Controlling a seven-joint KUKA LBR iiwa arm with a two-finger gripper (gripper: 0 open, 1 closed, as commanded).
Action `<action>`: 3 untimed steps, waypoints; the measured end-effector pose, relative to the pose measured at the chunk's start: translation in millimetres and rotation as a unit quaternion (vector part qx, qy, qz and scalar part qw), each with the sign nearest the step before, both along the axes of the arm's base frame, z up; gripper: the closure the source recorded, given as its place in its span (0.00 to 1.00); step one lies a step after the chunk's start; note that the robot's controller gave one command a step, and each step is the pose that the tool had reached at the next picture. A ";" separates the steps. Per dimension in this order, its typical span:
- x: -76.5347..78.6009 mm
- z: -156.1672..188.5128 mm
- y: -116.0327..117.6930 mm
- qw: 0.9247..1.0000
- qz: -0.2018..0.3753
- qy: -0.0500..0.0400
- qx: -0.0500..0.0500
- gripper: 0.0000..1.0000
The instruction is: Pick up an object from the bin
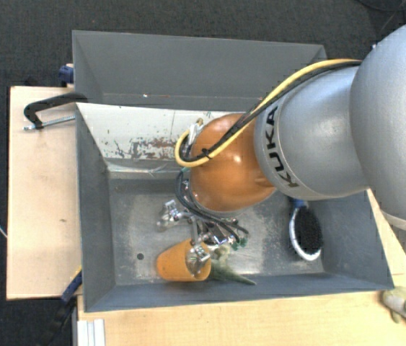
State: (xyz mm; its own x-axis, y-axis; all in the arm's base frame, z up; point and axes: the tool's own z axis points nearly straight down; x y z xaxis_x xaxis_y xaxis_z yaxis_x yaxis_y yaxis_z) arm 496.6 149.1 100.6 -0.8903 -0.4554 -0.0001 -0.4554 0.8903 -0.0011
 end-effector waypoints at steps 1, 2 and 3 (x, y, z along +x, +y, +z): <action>-2.7 -27.5 42.0 0.997 0.075 -0.004 0.001 0.00; -2.4 -27.2 19.3 1.000 0.005 -0.003 0.004 0.00; -2.9 -25.9 18.0 1.000 0.005 -0.001 0.002 1.00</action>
Offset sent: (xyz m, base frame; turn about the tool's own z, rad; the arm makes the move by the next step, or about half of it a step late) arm -0.0057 0.0410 -0.0306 -0.1480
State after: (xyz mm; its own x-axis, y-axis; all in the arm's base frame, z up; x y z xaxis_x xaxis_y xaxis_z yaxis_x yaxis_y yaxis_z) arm 493.6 167.2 74.8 -0.8858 -0.4640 -0.0037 -0.4640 0.8858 0.0023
